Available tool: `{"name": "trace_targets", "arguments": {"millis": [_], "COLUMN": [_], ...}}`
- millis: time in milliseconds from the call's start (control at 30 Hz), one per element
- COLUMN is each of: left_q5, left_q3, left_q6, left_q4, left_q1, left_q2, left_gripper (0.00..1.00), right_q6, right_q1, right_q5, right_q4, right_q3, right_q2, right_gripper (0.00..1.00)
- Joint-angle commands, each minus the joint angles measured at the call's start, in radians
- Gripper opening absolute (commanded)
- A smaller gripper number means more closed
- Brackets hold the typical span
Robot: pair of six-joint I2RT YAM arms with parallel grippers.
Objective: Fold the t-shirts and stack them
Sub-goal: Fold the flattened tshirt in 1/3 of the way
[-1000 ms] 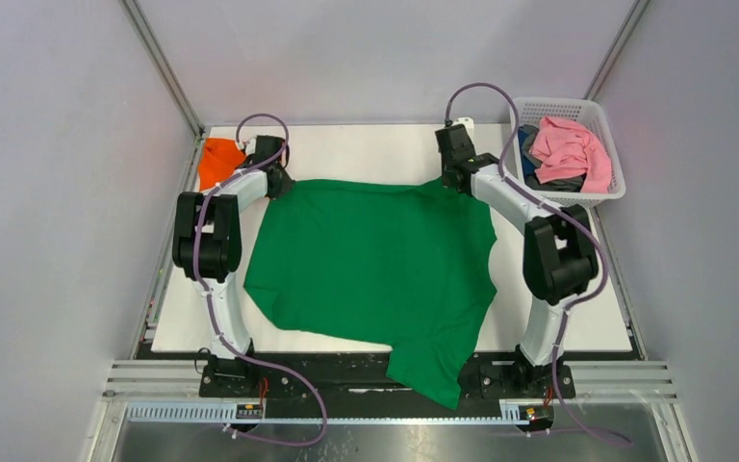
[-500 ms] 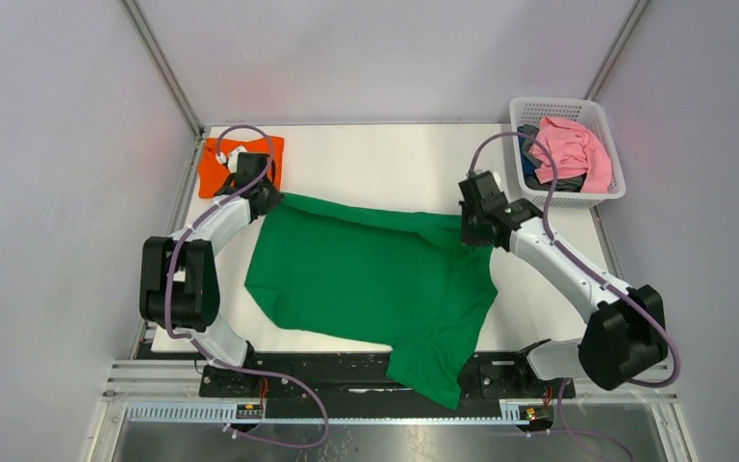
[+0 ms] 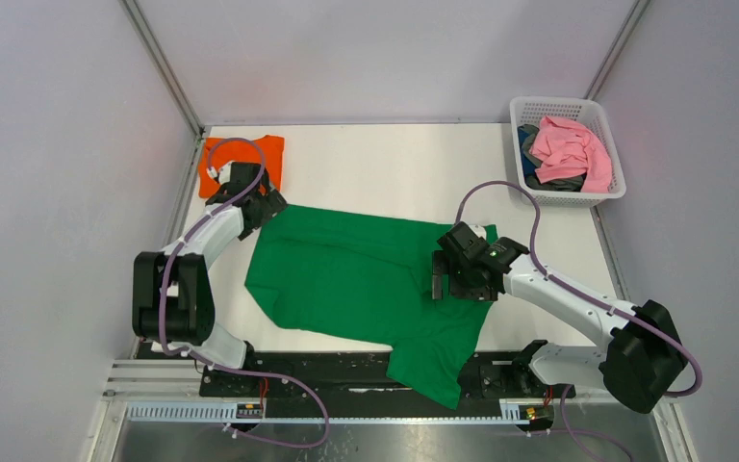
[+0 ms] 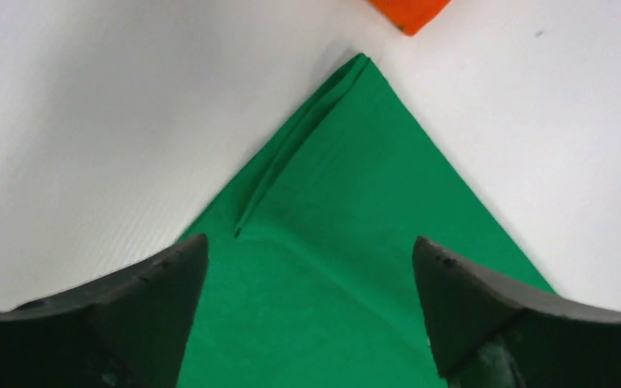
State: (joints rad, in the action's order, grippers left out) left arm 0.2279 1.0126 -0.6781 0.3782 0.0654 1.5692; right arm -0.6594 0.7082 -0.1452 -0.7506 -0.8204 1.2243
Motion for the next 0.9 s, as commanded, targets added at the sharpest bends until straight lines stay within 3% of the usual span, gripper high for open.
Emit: {"name": "trace_targets", "arguments": {"millis": [0,133,333,567,867], "left_q5": [-0.006,-0.137,-0.408,-0.398,-0.337], "left_q3": [0.004,0.004,0.008,0.033,0.114], "left_q6": [-0.011,0.0,0.006,0.007,-0.019], "left_q4": [0.023,-0.004,-0.077,-0.096,-0.093], "left_q1": [-0.006,-0.006,-0.005,-0.006,-0.009], "left_q2": [-0.123,-0.14,0.022,0.192,0.263], "left_gripper": [0.99,0.99,0.99,0.99,0.99], "right_q6": [-0.009,0.01,-0.006,-0.022,-0.008], "right_q1": [0.008,-0.002,-0.093,-0.252,-0.421], "right_q5": [-0.097,-0.166,-0.031,0.177,0.289], "right_q4": [-0.015,0.067,0.24,0.43,0.471], "right_q3": [-0.044,-0.064,-0.038,0.042,-0.087], "right_q2": [-0.032,-0.01,0.115,0.275,0.517], "right_gripper": [0.99,1.0,0.99,0.99,0.99]}}
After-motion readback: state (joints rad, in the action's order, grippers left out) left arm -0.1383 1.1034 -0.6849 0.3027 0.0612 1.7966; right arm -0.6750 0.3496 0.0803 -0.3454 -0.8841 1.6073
